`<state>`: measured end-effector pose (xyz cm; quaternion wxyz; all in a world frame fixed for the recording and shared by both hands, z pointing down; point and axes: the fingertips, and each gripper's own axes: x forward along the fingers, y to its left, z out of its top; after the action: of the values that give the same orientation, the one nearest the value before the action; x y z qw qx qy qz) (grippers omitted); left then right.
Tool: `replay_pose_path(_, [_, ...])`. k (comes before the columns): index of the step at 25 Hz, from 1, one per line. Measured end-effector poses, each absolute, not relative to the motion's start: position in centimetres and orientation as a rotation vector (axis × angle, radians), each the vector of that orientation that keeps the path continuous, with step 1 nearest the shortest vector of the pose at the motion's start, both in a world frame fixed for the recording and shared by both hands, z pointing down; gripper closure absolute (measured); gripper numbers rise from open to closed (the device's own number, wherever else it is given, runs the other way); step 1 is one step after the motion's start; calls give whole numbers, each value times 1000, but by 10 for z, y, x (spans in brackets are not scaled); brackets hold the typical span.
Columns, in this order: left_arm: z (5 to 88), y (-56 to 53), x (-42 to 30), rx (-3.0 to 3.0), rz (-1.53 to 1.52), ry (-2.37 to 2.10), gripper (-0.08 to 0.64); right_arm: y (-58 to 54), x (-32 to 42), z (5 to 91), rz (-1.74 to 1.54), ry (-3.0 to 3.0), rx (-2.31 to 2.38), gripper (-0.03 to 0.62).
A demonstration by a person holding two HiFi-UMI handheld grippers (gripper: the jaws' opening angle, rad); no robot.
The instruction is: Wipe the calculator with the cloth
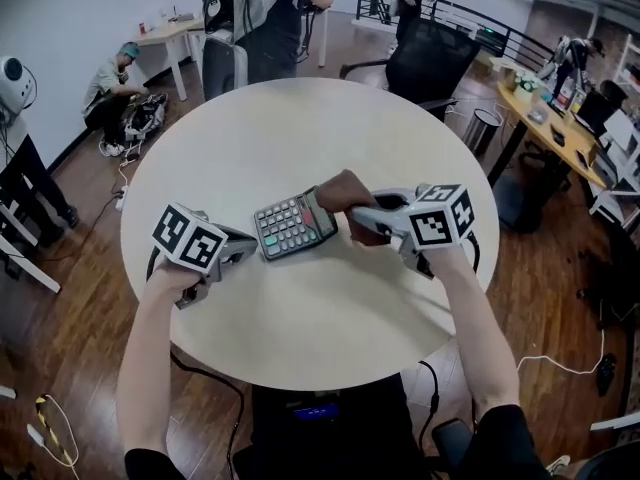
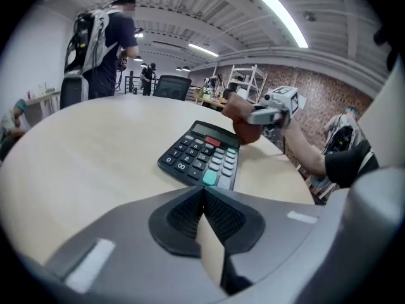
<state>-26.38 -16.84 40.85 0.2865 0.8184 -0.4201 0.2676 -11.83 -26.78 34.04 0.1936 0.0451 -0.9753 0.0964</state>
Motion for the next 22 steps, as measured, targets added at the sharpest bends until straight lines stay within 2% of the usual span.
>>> replay_pose_path(4, [396, -141, -232, 2241, 626, -966, 554, -330, -150, 335, 112, -2694, 282, 503])
replay_pose_path(7, [406, -143, -190, 2274, 787, -905, 554, -347, -191, 348, 106, -2626, 216, 503])
replay_pose_path(11, [423, -160, -177, 2231, 986, -951, 552, -334, -225, 376, 253, -2552, 5, 503])
replay_pose_path(14, [423, -163, -184, 2226, 978, -969, 552, -330, -208, 379, 393, -2527, -62, 503])
replay_pose_path(20, [421, -187, -247, 2150, 872, -1139, 552, -266, -148, 380, 586, -2517, -261, 503])
replay_pose_path(22, [417, -191, -254, 2152, 835, -1138, 552, -262, -134, 379, 596, -2570, -199, 505])
